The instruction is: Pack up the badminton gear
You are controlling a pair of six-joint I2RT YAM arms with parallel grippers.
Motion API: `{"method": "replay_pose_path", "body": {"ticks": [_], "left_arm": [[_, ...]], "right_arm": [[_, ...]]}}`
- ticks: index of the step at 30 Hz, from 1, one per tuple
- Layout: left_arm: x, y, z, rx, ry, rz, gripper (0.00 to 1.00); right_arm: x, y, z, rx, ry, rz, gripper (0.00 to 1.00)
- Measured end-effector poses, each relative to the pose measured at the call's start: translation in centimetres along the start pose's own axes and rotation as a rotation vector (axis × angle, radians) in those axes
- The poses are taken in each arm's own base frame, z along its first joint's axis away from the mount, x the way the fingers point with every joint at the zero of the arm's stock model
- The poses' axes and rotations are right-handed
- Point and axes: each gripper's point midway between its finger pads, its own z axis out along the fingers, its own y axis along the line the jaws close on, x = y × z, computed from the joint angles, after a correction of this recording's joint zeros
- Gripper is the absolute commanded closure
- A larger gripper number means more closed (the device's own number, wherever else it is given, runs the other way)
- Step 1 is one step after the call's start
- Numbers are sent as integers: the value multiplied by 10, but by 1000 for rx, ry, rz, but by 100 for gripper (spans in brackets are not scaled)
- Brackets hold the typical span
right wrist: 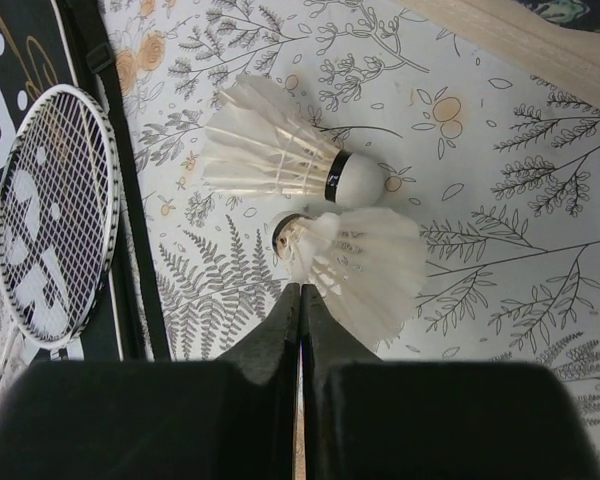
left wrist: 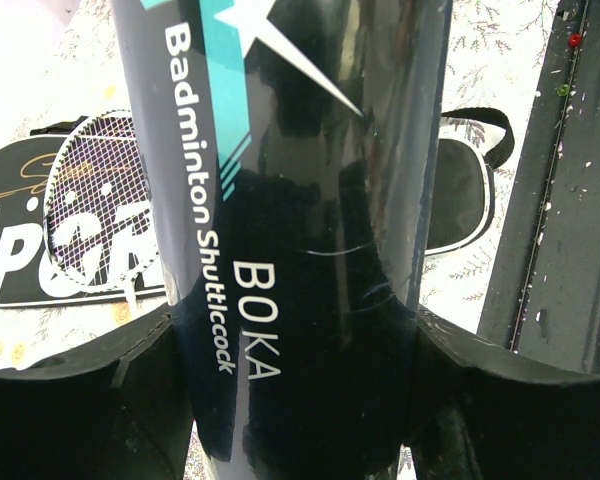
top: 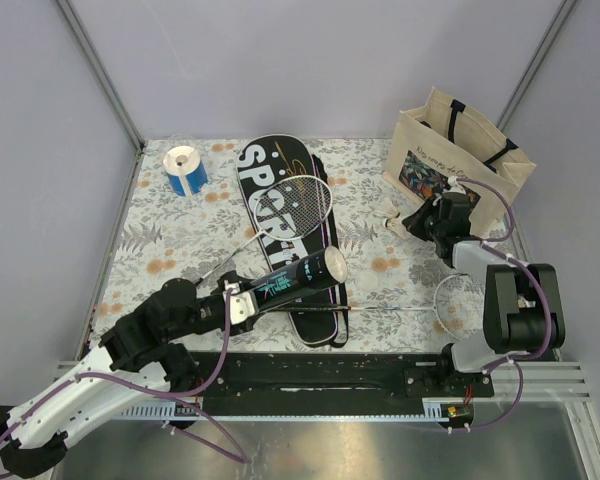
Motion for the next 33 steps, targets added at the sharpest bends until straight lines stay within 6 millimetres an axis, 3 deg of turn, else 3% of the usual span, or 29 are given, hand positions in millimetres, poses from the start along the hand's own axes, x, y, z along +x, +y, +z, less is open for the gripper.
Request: {"method": "replay_pose_path", "body": {"ticks": [3, 7, 14, 19, 23, 27, 33], "left_arm": [[0, 0, 0, 0, 0, 0, 100], [0, 0, 0, 0, 0, 0, 100], [2, -1, 2, 5, 11, -2, 100], [7, -1, 6, 11, 40, -7, 100], [14, -1, 9, 13, 73, -12, 100], [31, 1, 15, 10, 170, -24, 100], [43, 3, 19, 16, 257, -28, 100]], "right_arm": [[-2, 5, -13, -14, -11, -12, 100], [-18, 23, -45, -53, -62, -55, 100], [-52, 77, -128, -208, -182, -191, 100], [-64, 120, -191, -366, -247, -291, 100], [-57, 146, -233, -490, -275, -352, 100], [-33, 165, -265, -605, -246, -395, 100], [-2, 174, -291, -711, -158, -429, 100]]}}
